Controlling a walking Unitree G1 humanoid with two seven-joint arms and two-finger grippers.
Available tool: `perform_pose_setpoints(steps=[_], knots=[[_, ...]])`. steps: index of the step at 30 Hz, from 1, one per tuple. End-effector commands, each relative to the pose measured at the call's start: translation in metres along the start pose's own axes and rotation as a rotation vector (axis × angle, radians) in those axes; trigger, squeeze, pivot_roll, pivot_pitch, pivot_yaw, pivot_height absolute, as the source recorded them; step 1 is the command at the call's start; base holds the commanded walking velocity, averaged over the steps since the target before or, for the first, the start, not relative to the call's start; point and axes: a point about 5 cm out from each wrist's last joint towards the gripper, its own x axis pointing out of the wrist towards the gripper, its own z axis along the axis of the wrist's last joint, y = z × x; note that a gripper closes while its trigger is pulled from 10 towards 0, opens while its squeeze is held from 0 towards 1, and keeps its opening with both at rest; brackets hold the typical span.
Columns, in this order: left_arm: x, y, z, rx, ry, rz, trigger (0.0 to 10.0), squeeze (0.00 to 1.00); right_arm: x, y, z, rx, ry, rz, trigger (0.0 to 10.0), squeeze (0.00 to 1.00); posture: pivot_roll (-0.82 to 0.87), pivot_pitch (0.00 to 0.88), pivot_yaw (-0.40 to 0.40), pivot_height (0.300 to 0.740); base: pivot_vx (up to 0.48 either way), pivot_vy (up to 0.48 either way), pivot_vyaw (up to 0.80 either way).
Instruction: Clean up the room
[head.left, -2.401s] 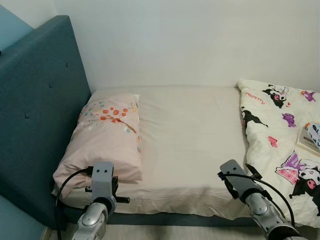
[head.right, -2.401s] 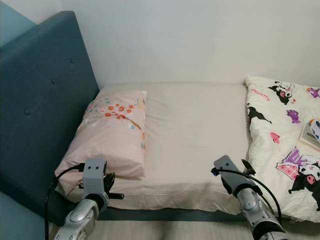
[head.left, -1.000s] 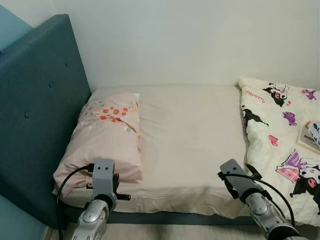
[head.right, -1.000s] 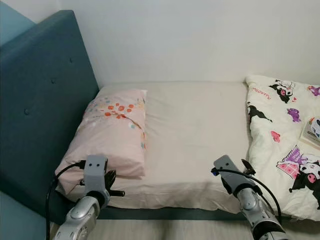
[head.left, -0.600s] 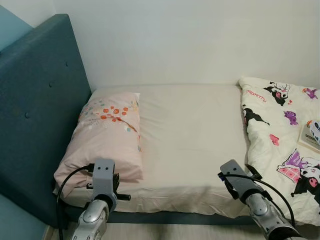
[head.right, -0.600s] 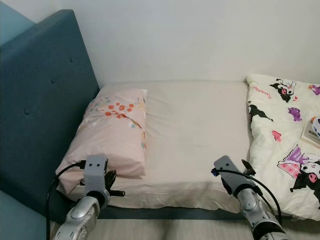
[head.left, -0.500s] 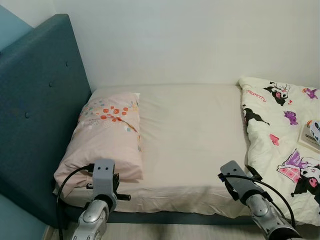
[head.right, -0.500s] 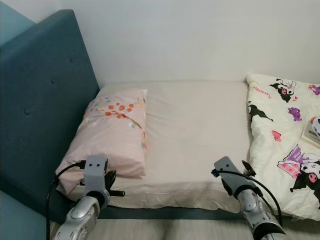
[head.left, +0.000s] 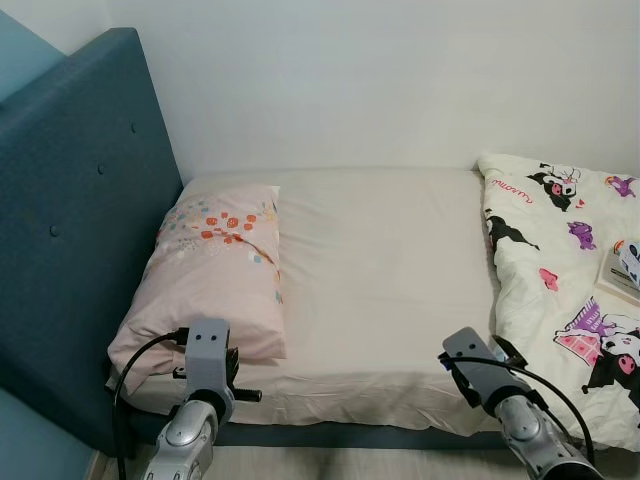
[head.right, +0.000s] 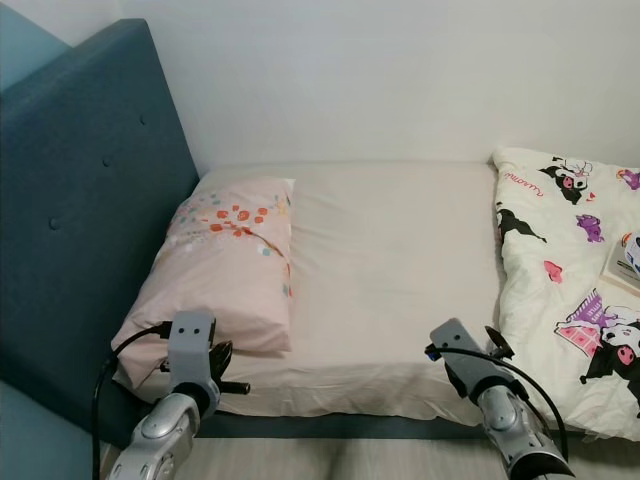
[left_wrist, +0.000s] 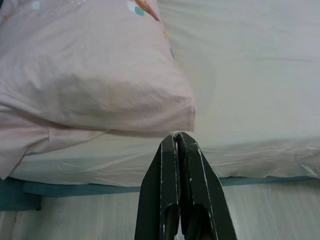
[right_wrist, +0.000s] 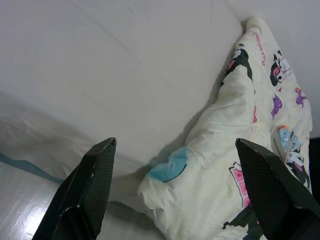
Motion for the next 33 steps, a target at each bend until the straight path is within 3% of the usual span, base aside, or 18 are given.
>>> perform_pose_setpoints(steps=[1, 33], knots=[[-0.0033, -0.0001, -0.01, 0.0, 0.042, -0.001, 10.0, 0.0, -0.0035, -0.003, -0.0052, 0.011, 0.0, -0.002, 10.0, 0.0, -0.03, 0.154, 0.015, 0.74, 0.0, 0.0, 0.0], [-0.0081, 0.0003, -0.0172, -0.003, 0.057, 0.01, 10.0, 0.0, -0.005, 0.001, -0.0049, 0.013, -0.01, 0.003, 10.0, 0.0, -0.03, 0.142, 0.005, 0.74, 0.0, 0.0, 0.0]])
